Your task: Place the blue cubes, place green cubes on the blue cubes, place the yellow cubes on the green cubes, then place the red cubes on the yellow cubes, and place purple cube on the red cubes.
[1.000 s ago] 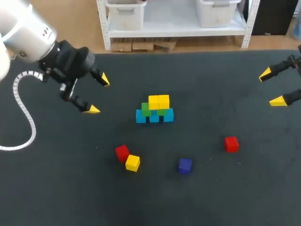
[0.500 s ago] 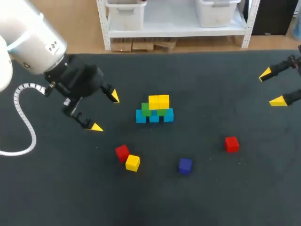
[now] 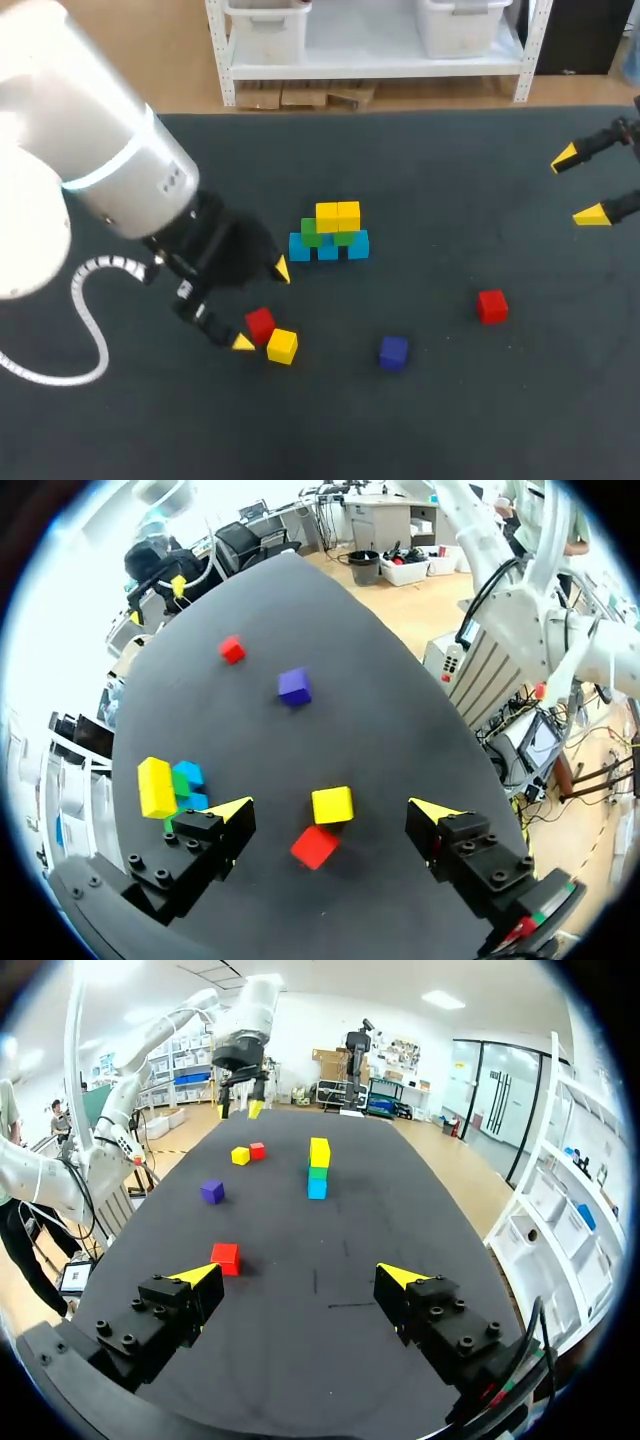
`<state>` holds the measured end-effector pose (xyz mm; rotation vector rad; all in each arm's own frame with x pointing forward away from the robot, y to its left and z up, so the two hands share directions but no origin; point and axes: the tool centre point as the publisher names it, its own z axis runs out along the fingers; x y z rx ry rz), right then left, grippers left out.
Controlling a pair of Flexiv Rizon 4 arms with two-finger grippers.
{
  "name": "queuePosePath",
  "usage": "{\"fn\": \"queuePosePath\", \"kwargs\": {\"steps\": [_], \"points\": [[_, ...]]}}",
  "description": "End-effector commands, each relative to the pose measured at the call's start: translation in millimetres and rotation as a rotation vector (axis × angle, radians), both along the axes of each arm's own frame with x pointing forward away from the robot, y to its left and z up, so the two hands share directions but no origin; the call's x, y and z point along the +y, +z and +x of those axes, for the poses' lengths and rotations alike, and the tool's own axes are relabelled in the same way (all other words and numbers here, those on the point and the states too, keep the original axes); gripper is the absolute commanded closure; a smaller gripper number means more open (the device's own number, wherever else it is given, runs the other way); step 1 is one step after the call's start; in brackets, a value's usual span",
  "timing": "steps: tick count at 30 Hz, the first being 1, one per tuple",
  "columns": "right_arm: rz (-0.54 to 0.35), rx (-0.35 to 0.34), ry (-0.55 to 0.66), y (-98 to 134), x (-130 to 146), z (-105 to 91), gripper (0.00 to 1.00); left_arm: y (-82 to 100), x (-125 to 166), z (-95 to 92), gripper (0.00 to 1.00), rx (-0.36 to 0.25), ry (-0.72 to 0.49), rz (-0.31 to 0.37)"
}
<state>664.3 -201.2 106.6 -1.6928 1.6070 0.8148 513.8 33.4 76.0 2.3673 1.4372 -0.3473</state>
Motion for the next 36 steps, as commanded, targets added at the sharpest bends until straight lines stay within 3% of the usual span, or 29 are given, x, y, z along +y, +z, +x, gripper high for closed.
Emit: {"fn": "queuePosePath", "kwargs": {"steps": [1, 9, 19, 35, 36], "points": [[0.001, -0.001, 0.0, 0, 0, 0.1, 0.0, -20.8, -8, -0.7, 0.0, -0.002, 0.009, 0.031], [0.001, -0.001, 0.0, 0, 0, 0.1, 0.0, -46.7, -10, 2.9, 0.0, 0.018, 0.035, 0.067], [0.001, -0.001, 0.0, 0, 0, 0.1, 0.0, -65.3, -14, 5.1, 0.0, 0.042, 0.044, 0.092], [0.001, -0.001, 0.0, 0, 0, 0.1, 0.0, -74.1, -8, 12.0, 0.0, 0.058, 0.061, 0.107], [0.001, -0.001, 0.0, 0, 0, 0.1, 0.0, -74.0, -7, 12.5, 0.11, 0.057, 0.064, 0.107]]}}
